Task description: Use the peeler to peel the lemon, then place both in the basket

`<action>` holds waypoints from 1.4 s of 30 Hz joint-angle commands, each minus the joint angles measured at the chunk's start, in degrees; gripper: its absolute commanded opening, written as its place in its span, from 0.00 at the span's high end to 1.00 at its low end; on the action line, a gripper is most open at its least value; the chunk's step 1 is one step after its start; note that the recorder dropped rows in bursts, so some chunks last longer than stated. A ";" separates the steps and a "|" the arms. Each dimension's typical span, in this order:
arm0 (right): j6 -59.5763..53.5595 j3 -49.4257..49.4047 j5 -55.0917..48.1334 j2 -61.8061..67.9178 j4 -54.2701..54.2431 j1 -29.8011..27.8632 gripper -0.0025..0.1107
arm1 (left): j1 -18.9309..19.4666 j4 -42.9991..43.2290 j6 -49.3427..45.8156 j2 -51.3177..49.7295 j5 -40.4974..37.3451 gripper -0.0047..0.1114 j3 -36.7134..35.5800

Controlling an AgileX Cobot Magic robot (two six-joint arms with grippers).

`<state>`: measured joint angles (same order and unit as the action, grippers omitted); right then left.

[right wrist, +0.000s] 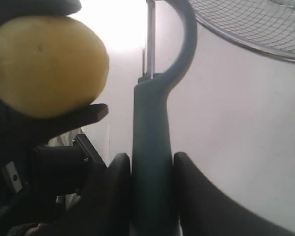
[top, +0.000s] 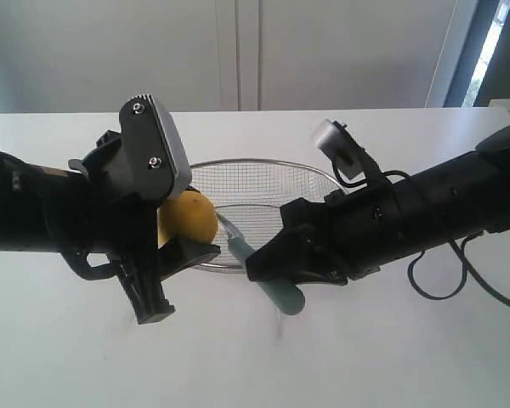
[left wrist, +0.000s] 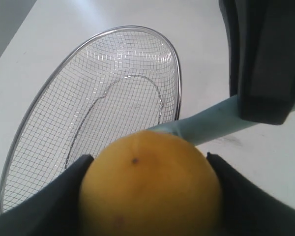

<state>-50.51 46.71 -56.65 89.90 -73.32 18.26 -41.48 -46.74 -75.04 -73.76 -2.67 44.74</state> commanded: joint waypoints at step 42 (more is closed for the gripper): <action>-2.19 -0.10 0.00 -11.41 -1.64 -0.61 0.98 | -0.33 -0.94 0.04 0.39 -0.52 0.96 -0.19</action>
<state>-51.89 46.71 -56.23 80.23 -74.39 18.26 -41.48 -46.74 -75.04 -73.76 -2.67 44.74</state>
